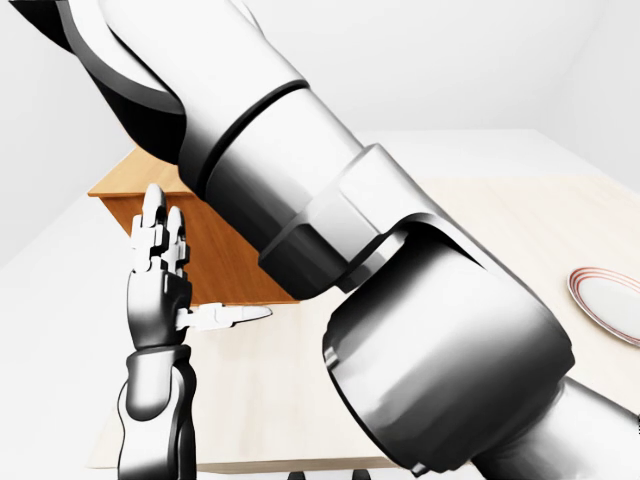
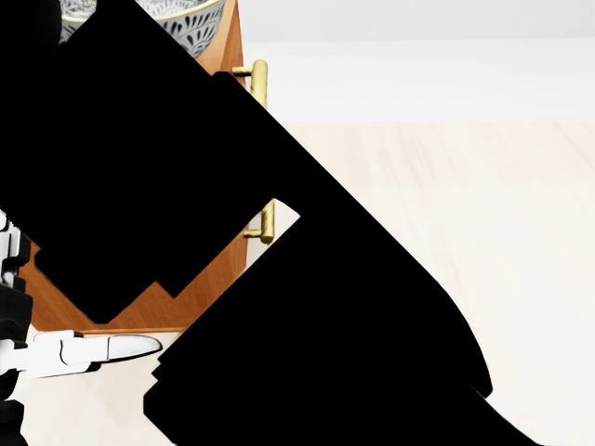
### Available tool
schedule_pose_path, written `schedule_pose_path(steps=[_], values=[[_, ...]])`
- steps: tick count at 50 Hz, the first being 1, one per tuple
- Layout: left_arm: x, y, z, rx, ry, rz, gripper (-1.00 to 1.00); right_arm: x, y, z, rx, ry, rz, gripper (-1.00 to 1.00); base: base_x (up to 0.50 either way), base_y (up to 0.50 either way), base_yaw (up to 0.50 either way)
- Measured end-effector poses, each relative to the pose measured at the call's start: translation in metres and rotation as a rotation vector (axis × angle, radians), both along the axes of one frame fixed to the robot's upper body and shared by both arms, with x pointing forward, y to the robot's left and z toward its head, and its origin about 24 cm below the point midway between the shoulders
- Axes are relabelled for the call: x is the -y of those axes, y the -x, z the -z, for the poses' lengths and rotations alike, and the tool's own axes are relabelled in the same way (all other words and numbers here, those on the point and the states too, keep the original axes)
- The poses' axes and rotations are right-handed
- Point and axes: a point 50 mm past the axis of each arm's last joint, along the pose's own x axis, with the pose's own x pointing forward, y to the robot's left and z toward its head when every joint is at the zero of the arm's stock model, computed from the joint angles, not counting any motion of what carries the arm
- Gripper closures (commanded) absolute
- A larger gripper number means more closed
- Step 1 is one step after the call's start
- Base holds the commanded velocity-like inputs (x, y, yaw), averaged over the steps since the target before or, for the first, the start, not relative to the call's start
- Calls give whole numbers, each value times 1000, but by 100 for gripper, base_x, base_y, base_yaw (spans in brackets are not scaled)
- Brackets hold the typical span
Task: Put the bowl on top of the cabinet.
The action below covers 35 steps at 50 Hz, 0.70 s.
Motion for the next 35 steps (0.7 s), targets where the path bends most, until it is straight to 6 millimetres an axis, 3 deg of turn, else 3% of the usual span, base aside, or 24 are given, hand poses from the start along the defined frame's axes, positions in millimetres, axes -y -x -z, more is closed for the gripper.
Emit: schedule_pose_path(steps=[13,35], values=[[1,1,-1,6,-3,2,-100,-9,18,-5,-70,-40,-127,-100,0,0,0],[1,1,-2,9,-4,1,-100,-10,26,-9,-88,-69,-186,-100,0,0,0]])
